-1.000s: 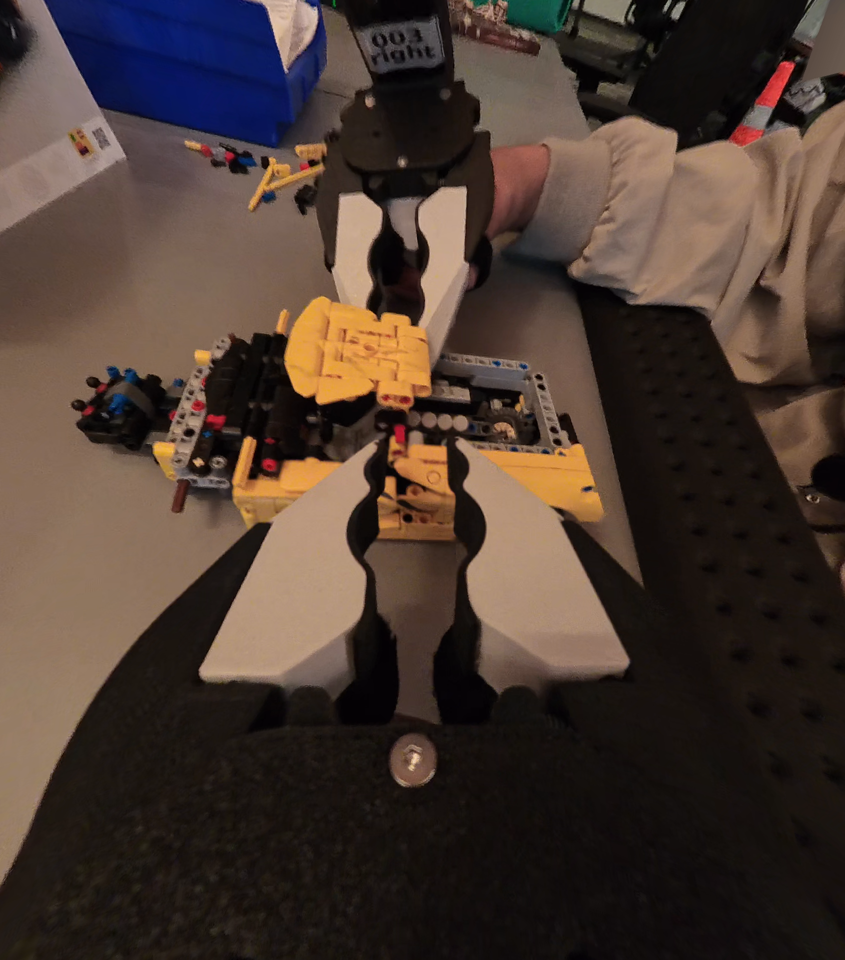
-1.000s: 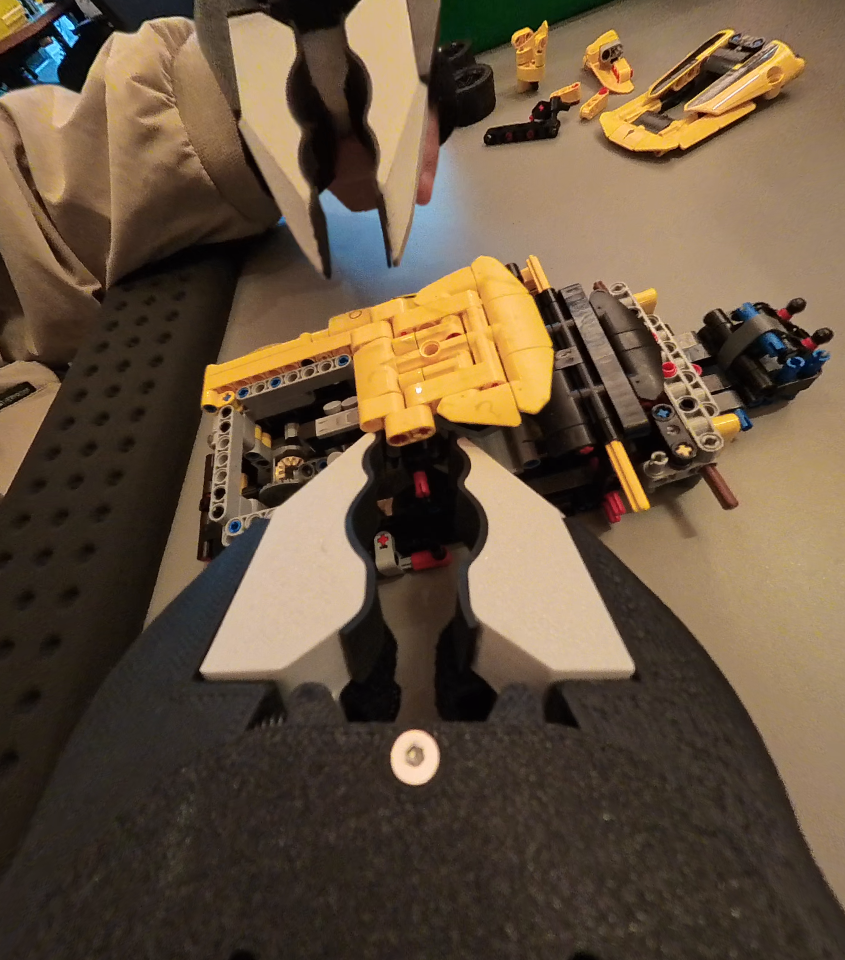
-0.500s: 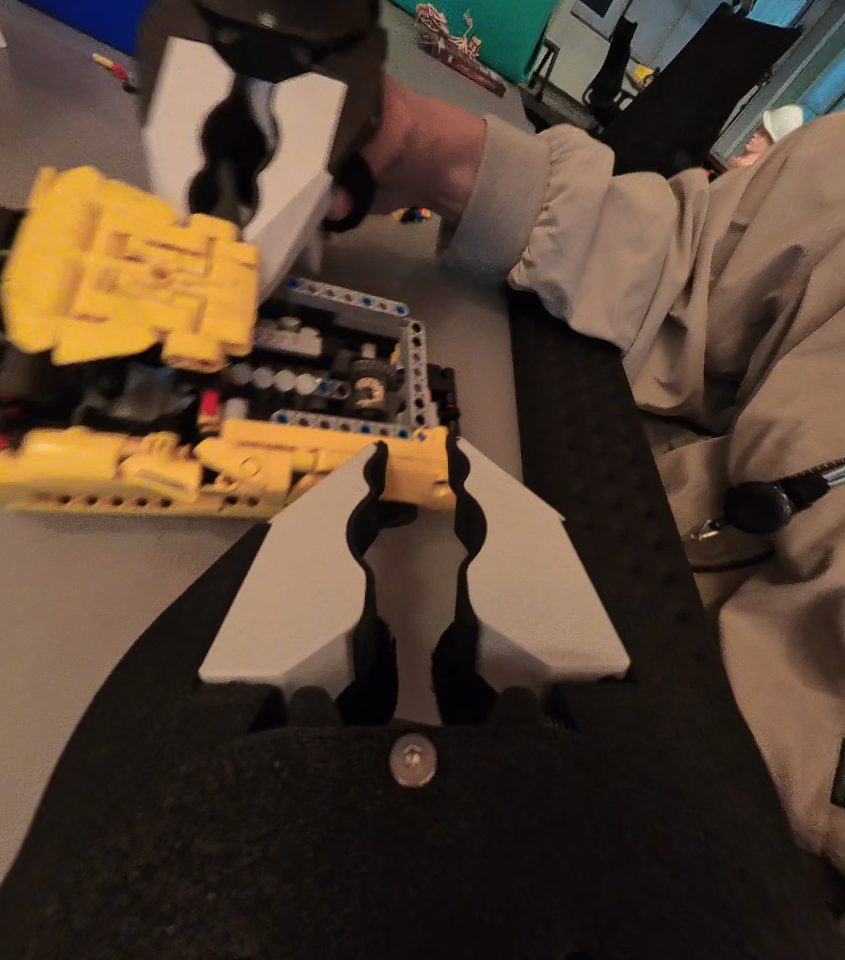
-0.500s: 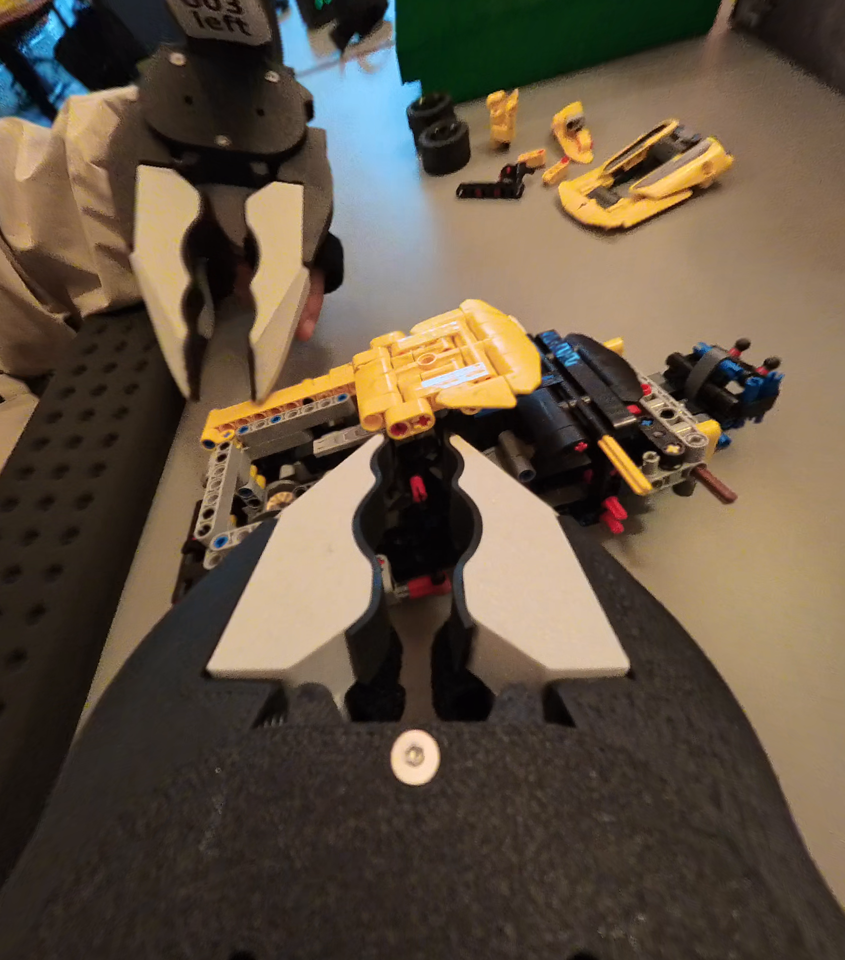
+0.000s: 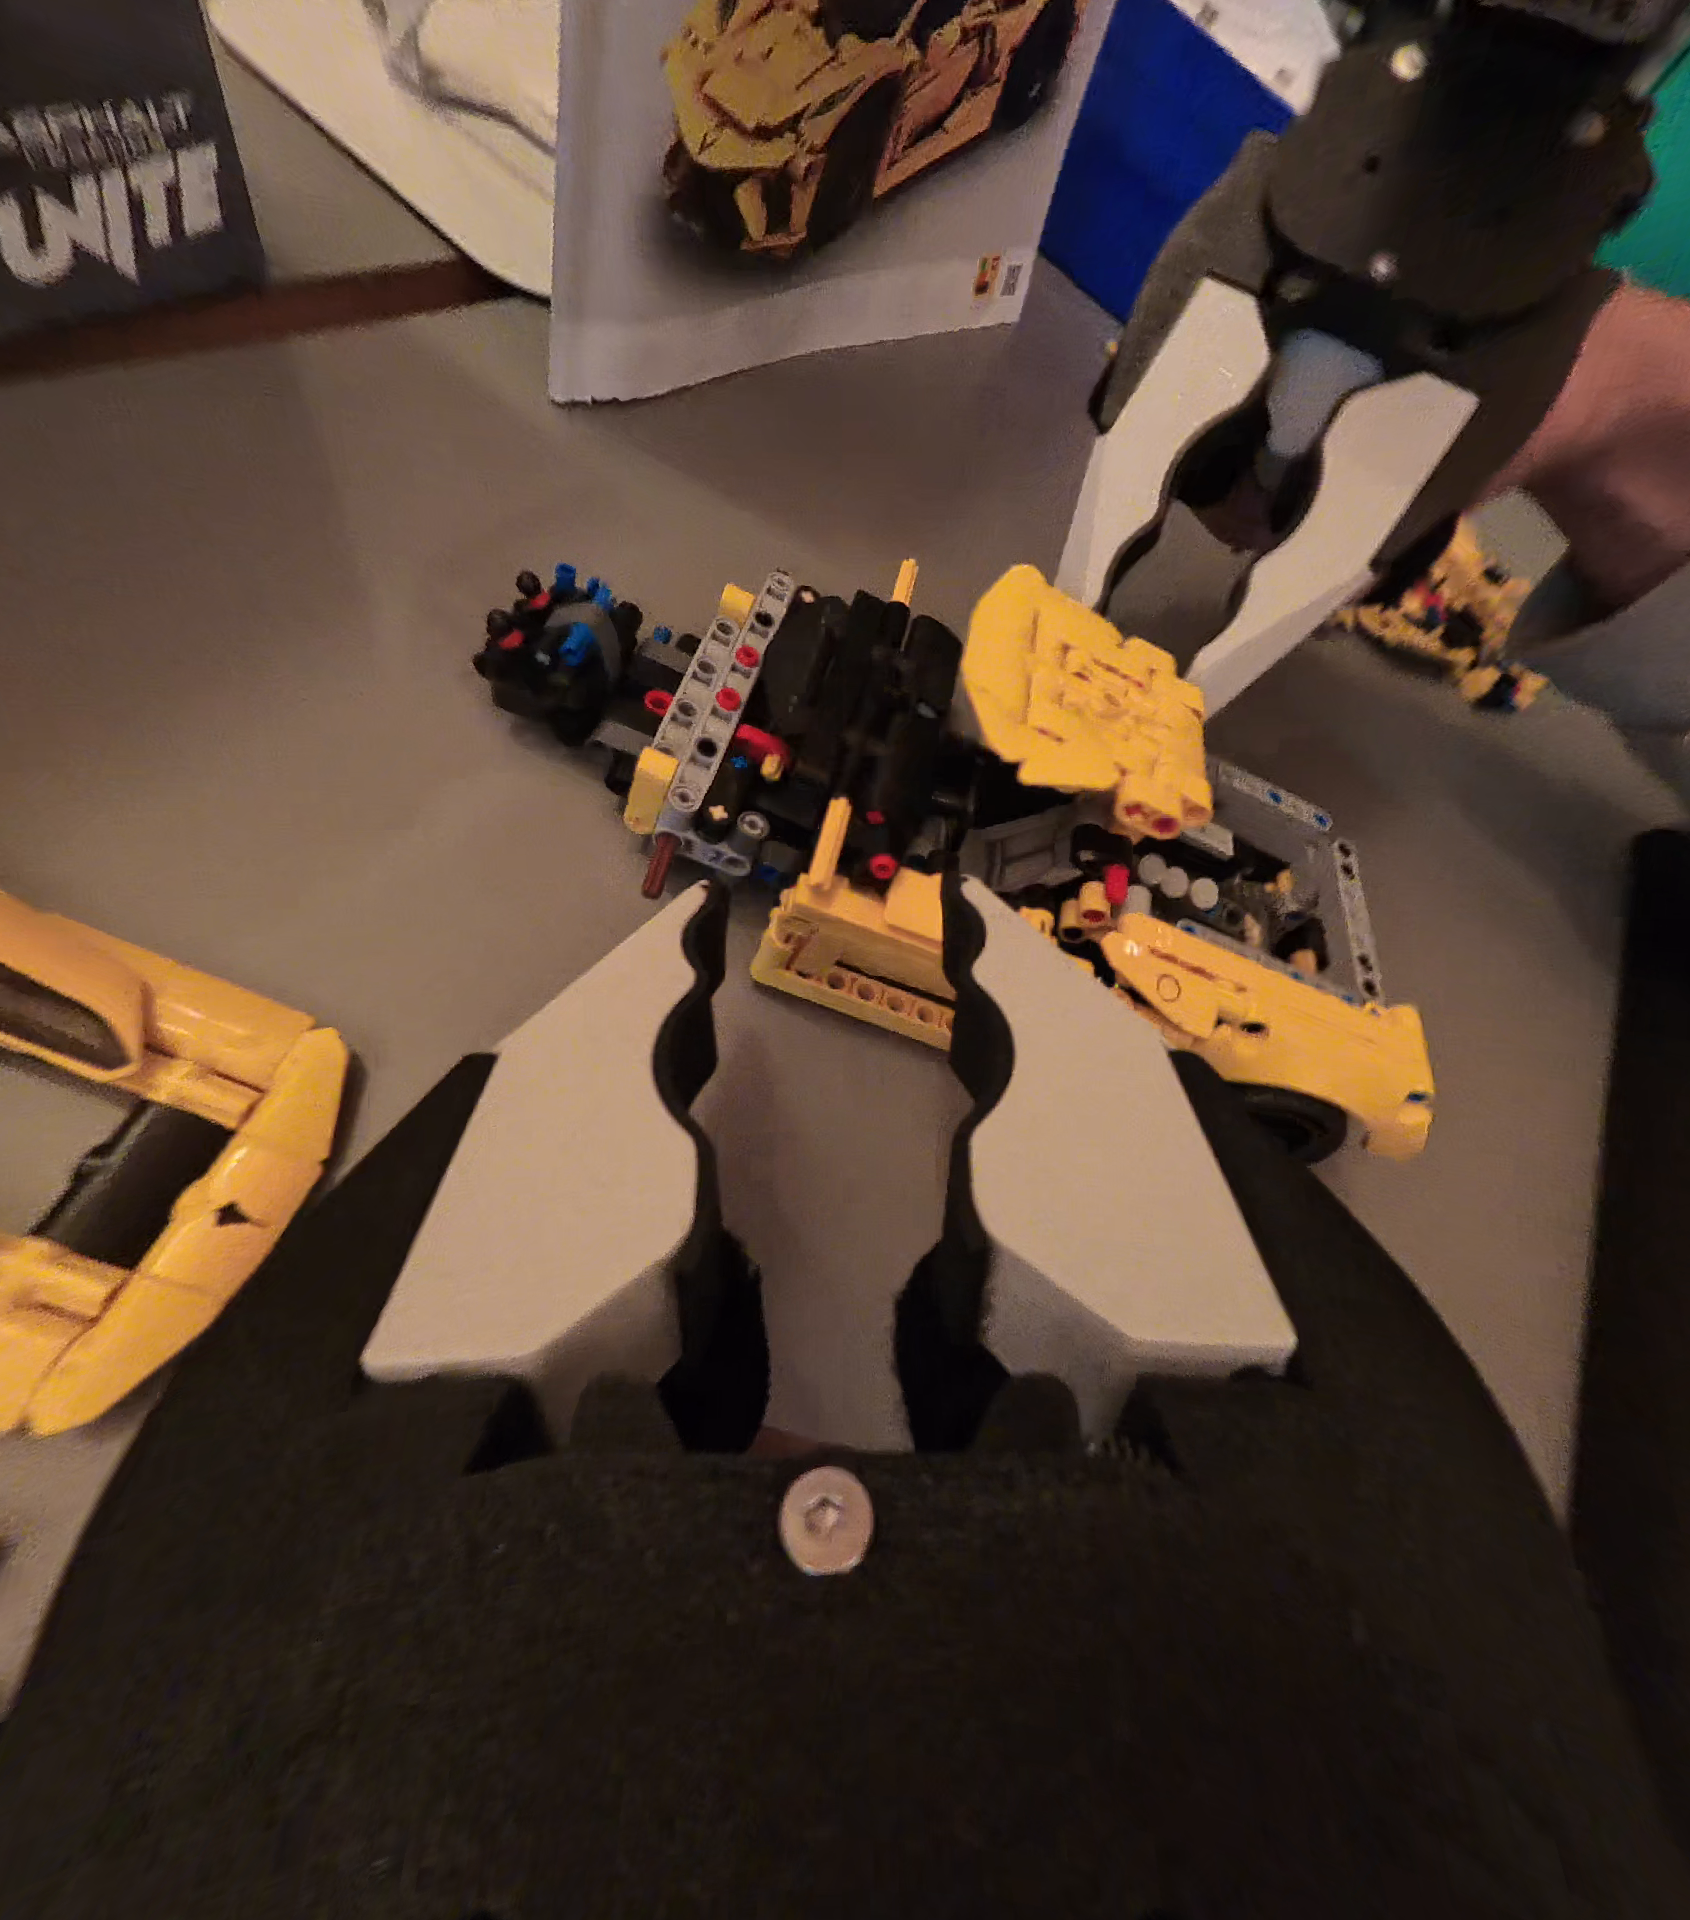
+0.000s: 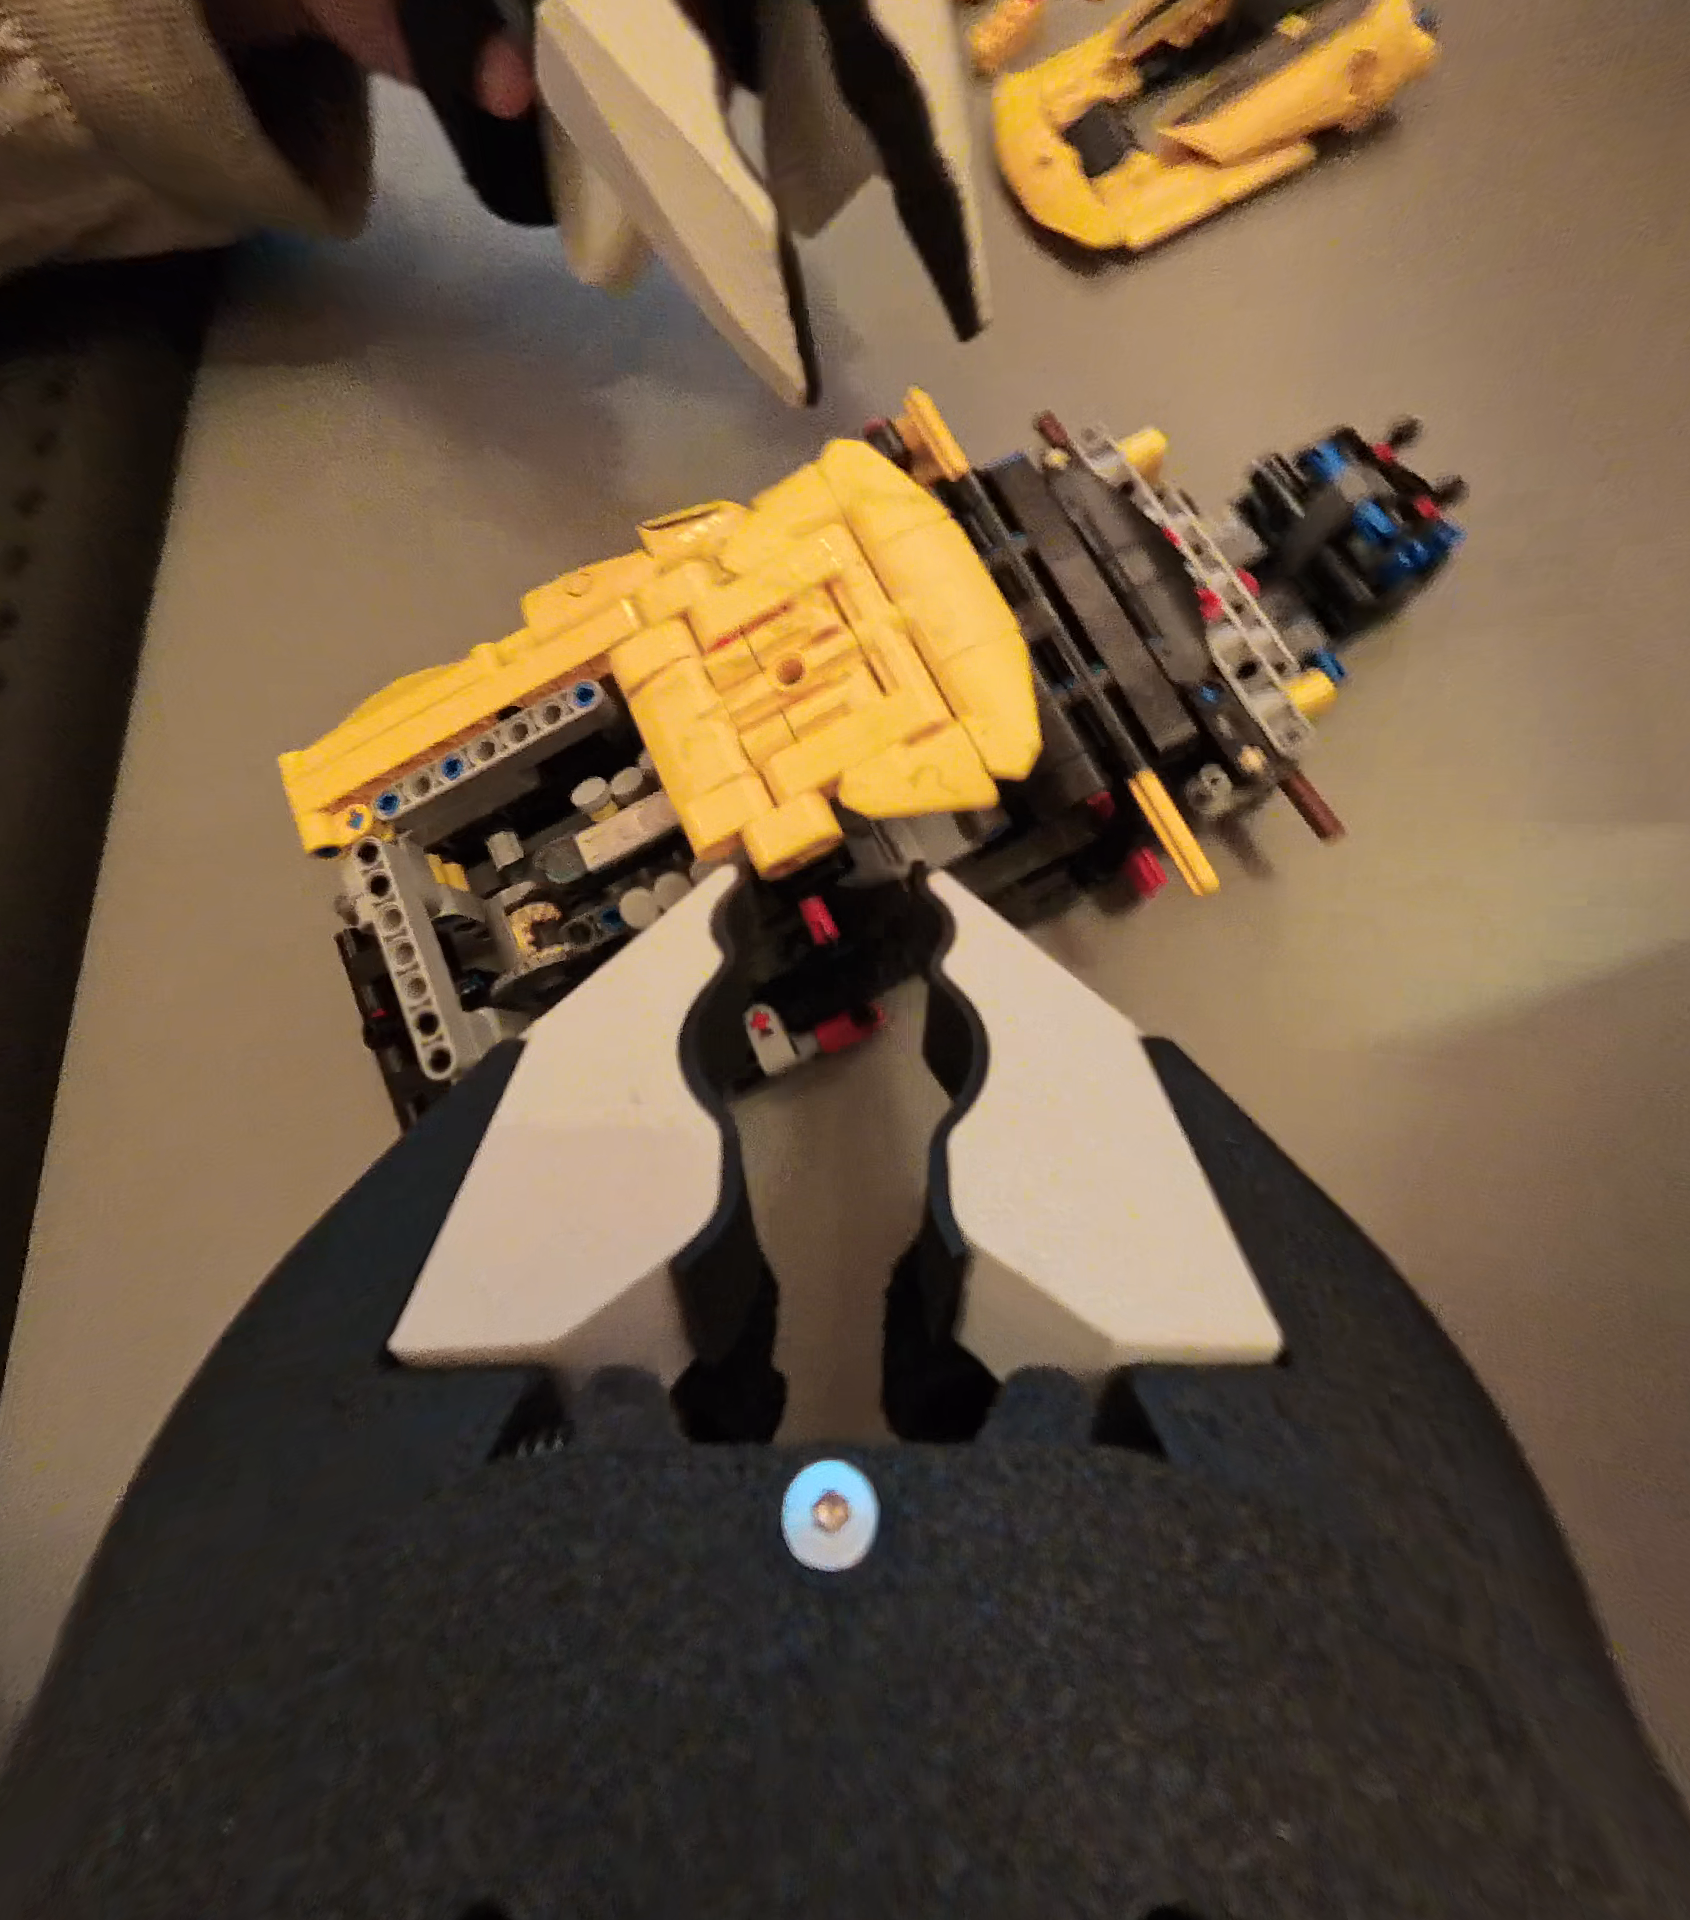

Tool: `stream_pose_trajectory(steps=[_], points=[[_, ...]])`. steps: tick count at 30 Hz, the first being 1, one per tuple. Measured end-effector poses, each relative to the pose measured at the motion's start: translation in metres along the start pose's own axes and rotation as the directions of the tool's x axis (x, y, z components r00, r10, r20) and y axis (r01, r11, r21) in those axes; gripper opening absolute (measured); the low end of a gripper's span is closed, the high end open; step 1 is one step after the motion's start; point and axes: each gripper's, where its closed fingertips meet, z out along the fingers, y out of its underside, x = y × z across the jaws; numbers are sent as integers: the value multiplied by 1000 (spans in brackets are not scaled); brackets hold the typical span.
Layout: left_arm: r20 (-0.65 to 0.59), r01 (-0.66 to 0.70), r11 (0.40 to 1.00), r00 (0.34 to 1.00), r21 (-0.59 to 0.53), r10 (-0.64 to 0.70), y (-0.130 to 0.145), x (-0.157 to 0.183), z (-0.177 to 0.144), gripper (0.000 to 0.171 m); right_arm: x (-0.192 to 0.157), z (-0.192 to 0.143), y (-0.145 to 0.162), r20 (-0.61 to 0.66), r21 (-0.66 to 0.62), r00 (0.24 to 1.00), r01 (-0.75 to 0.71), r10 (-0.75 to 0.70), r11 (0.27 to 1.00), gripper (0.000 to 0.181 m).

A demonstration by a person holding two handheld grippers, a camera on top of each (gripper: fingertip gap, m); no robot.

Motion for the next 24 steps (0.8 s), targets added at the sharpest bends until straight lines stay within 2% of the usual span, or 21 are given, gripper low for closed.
stream_pose_trajectory(steps=[2,3,5,6,8,9,10,11,14,16,19,24], points=[[-47,100,995,994,17,-99,0,-2,6,42,4,-17,6,-113,36,990,-80,83,996,44],[-63,139,990,989,21,-137,2,-2,9,42,0,-30,6,-169,106,976,-122,139,987,55],[-70,183,982,981,34,-181,6,-6,13,42,-31,-46,0,-189,303,946,-199,264,932,79],[-74,205,978,977,45,-201,6,-8,15,44,-45,-46,5,-223,351,915,-247,337,903,86],[-116,257,965,961,54,-250,3,-7,18,44,-69,-26,26,-332,368,830,-324,448,872,108],[-124,270,961,957,58,-261,1,-6,20,44,-80,-13,32,-362,388,780,-373,511,843,113],[-120,283,958,954,48,-275,2,-7,23,44,-93,1,26,-340,427,761,-398,553,812,124],[-127,293,956,950,35,-286,2,-4,26,44,-100,11,19,-343,455,742,-405,576,793,123],[-108,290,957,952,18,-287,5,-1,32,40,-86,28,27,-538,386,623,-417,568,823,125],[-89,285,958,955,24,-282,4,0,33,39,-77,36,24,-564,391,596,-418,572,820,124],[-74,263,964,963,28,-260,3,1,29,31,-70,36,27,-579,331,629,-400,519,855,121],[-34,202,979,979,27,-202,7,3,23,28,-52,20,40,-462,89,822,-331,334,939,121]])
